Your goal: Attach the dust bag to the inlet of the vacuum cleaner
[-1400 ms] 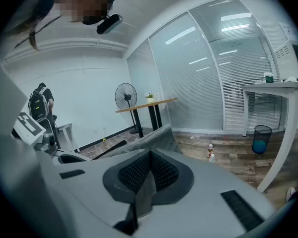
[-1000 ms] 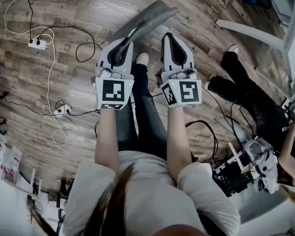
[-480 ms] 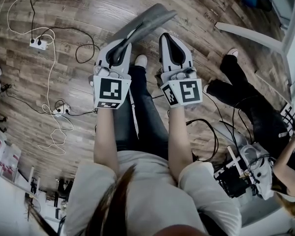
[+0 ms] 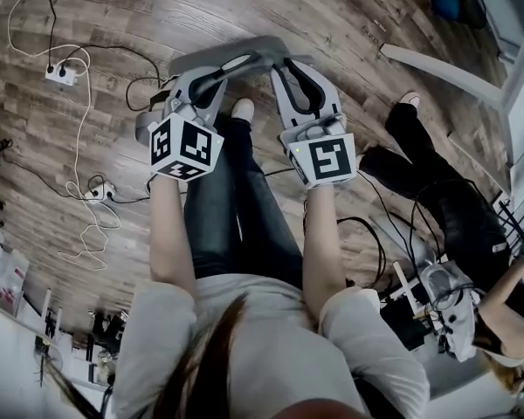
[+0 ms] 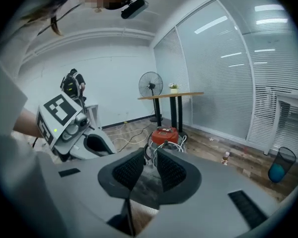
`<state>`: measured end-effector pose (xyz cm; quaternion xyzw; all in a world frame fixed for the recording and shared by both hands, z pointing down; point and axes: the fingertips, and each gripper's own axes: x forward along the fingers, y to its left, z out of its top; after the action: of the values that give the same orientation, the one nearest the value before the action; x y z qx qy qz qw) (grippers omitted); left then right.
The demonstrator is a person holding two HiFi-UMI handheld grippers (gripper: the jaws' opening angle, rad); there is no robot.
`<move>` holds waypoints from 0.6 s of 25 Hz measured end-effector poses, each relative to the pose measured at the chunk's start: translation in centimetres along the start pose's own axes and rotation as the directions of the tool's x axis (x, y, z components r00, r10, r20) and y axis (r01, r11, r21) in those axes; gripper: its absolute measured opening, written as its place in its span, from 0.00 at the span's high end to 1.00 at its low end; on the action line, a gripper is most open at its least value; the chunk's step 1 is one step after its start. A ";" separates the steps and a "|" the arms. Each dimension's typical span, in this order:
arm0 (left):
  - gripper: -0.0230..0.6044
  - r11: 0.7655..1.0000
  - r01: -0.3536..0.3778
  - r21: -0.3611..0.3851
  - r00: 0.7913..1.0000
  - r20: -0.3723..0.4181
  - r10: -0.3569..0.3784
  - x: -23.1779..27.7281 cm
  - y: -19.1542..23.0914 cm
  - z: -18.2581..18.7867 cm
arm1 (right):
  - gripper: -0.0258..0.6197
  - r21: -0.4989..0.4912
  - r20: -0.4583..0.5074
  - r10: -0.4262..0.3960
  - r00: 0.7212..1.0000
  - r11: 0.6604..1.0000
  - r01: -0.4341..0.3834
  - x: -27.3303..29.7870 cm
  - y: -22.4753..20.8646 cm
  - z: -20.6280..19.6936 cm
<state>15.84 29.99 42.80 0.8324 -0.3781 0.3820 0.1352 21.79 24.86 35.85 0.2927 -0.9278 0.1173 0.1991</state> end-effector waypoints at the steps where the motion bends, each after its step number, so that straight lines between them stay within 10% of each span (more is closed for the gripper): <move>1: 0.90 1.000 0.016 -0.001 1.000 -0.002 -0.016 0.3 0.2 -0.2 | 0.80 -0.043 -0.038 0.025 0.999 0.999 -0.027 0.5 0.2 -0.5; 8: 0.90 0.986 0.156 0.062 0.987 -0.041 -0.153 2.0 3.4 -1.6 | 0.66 -0.290 -0.284 0.137 0.949 0.931 -0.222 6.2 1.5 -2.0; 15: 0.90 0.969 0.234 0.082 0.972 -0.045 -0.231 2.9 8.7 -1.2 | 0.66 -0.209 -0.378 0.252 0.891 0.914 -0.347 11.8 1.2 -0.6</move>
<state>10.07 23.22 45.19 0.8693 -0.2584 0.3940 0.1494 12.39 20.15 41.47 0.0897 -0.9201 0.0680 0.3751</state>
